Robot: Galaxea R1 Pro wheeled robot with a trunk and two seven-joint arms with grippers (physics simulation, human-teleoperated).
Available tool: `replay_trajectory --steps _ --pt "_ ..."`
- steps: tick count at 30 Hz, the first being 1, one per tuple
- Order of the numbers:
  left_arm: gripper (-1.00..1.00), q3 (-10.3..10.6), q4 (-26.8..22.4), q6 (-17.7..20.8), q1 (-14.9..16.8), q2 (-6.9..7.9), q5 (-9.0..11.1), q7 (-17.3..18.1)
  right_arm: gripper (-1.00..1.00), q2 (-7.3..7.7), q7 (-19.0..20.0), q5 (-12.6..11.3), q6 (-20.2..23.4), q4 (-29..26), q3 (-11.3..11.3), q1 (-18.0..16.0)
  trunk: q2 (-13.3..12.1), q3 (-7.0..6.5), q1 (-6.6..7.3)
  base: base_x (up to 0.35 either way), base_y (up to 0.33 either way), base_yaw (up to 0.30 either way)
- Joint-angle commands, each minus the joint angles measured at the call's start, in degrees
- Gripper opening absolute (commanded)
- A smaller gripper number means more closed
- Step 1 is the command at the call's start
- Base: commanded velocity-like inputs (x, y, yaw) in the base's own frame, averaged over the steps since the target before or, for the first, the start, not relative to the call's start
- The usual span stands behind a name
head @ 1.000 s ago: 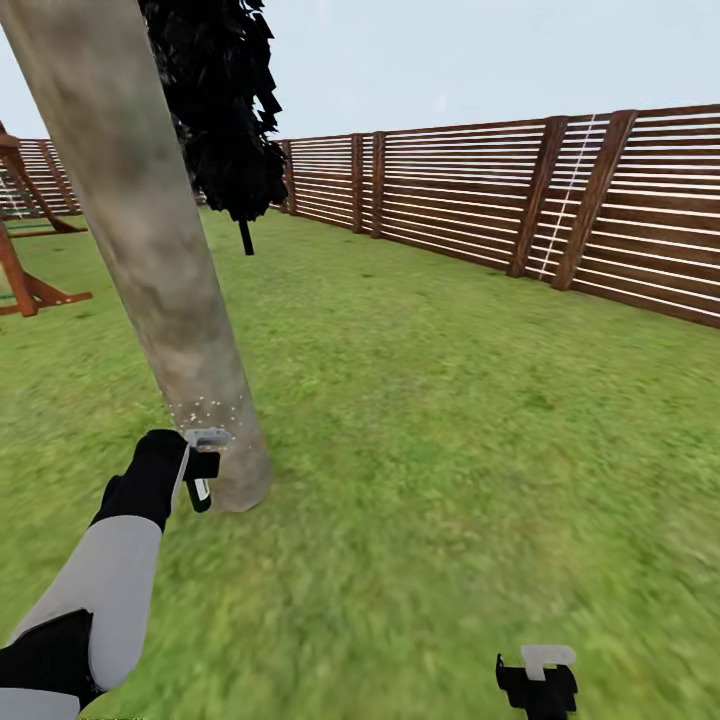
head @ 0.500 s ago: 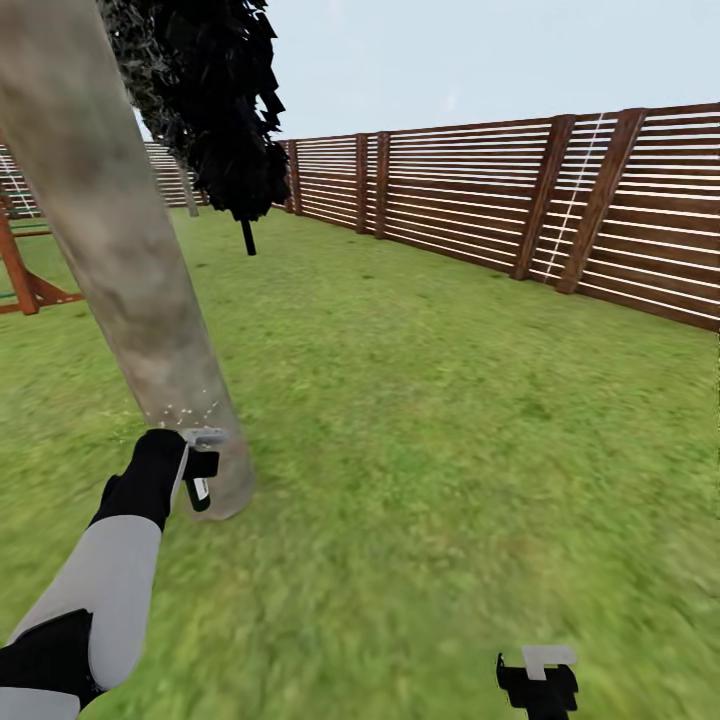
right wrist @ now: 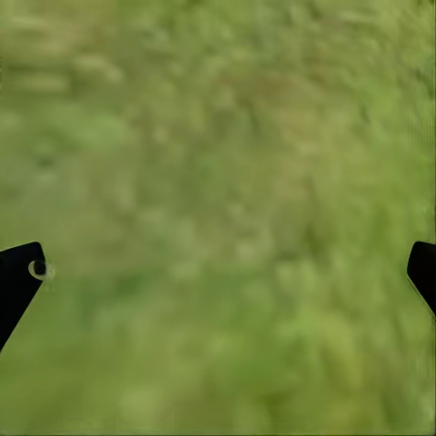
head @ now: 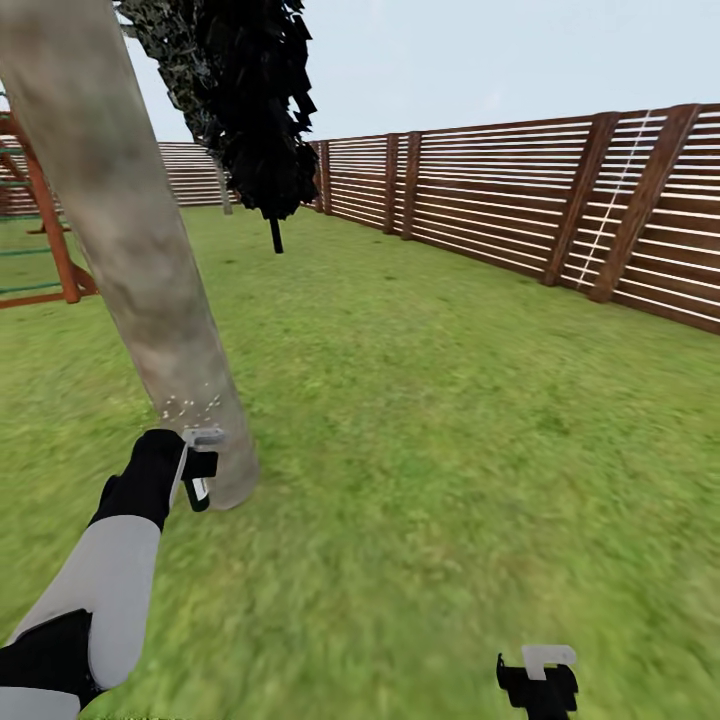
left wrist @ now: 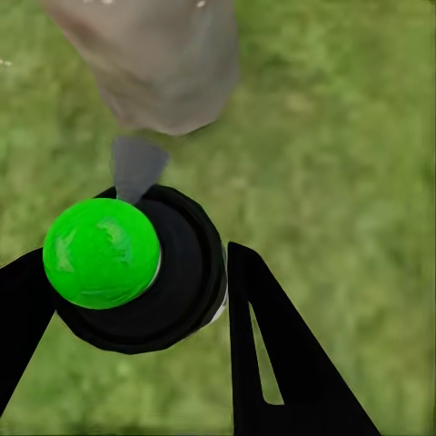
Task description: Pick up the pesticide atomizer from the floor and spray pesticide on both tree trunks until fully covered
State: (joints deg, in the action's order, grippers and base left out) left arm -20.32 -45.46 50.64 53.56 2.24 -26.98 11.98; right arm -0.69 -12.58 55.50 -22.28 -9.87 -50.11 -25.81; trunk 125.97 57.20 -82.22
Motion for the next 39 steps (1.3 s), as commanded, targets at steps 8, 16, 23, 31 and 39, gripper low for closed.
replay_trajectory --steps 8,16,23,31,39 --pt "-1.0 -0.2 -0.1 0.2 0.1 0.12 -0.6 0.5 1.0 -0.05 -0.2 0.6 -0.2 0.0 -0.4 0.0 0.0 0.05 -0.01 0.205 -0.267 0.238" --pt "-1.0 -0.2 -0.1 0.2 0.1 0.13 -0.7 0.5 1.0 -0.09 -0.2 0.6 -0.1 0.1 -0.3 0.0 0.0 0.05 -0.01 0.211 -0.266 0.06" --pt "-1.0 -2.8 0.4 -0.3 -0.4 0.86 -1.0 0.4 1.0 -0.1 -0.2 0.6 -0.1 0.1 -0.3 0.0 0.0 0.05 -0.01 0.149 -0.29 0.267" --pt "-1.0 -2.8 0.8 -0.4 -4.7 -0.12 -0.6 0.4 1.0 -0.1 -0.2 0.7 -0.1 0.1 -0.3 0.0 0.0 0.05 -0.01 0.123 -0.283 0.278" --pt "-1.0 -3.2 0.7 -0.5 -6.2 2.88 -0.8 0.4 1.0 -0.04 -0.2 0.7 -0.1 0.1 -0.3 0.0 0.0 0.05 -0.01 0.248 -0.232 0.135"
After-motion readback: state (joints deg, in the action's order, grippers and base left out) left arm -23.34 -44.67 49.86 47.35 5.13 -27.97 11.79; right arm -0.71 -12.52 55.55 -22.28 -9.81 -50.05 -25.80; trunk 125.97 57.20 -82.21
